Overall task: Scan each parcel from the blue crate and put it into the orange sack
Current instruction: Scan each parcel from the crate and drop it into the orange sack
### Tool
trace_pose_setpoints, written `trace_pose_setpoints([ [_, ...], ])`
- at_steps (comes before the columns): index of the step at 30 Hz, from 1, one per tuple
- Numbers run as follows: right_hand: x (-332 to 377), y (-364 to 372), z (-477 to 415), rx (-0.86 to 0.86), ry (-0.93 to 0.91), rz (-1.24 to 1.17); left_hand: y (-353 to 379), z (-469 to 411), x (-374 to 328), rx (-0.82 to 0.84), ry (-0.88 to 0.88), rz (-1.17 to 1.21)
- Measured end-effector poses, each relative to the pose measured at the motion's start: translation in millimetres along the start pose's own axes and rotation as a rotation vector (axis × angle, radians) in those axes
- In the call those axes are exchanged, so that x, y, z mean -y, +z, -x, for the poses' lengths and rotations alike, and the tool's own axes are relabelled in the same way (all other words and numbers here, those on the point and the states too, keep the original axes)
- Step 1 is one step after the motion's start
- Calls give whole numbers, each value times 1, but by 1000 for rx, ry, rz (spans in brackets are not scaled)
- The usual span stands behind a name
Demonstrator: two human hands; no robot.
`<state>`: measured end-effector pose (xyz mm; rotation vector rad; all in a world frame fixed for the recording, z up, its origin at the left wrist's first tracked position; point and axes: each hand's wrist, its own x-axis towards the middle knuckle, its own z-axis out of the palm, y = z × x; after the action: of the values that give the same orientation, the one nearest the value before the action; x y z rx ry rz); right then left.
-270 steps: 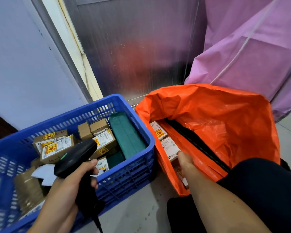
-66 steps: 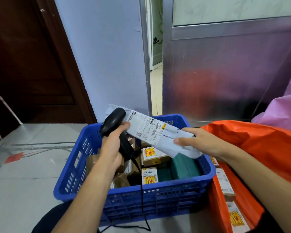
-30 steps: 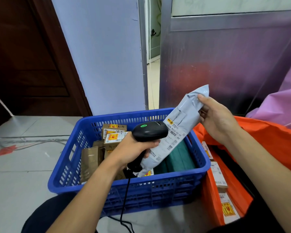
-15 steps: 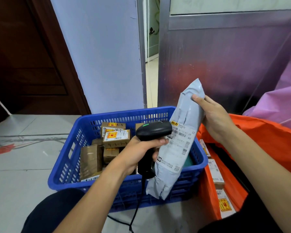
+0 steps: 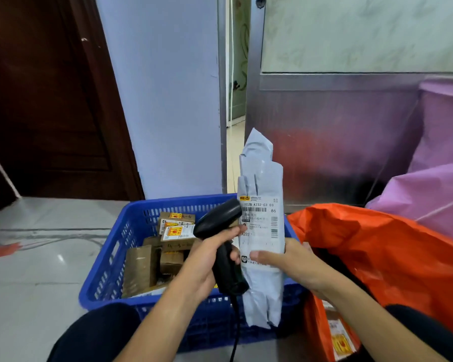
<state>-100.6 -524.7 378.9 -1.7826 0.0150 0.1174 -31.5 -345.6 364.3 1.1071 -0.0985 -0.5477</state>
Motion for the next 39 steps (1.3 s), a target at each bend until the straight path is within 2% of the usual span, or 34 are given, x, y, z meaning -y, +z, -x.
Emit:
trace_pose_setpoints([
  [5,-17,-14,-4,-117,37,30,-7,20,4,-20,81,-77],
  [8,-21,-25,-6,-238,31,21,-11,25,1,17,113,-133],
  [13,-35,-38,-11,-339,20,103,-21,28,1,75,113,-224],
  [22,-42,-41,-13,-412,1,252,-16,29,4,72,58,-246],
  [28,-44,-40,-12,-442,-53,308,-11,30,4,26,83,-308],
  [34,-41,-36,-8,-568,-83,660,-8,32,4,29,87,-313],
  [39,-41,-33,-8,-565,-99,713,-8,32,5,26,88,-323],
])
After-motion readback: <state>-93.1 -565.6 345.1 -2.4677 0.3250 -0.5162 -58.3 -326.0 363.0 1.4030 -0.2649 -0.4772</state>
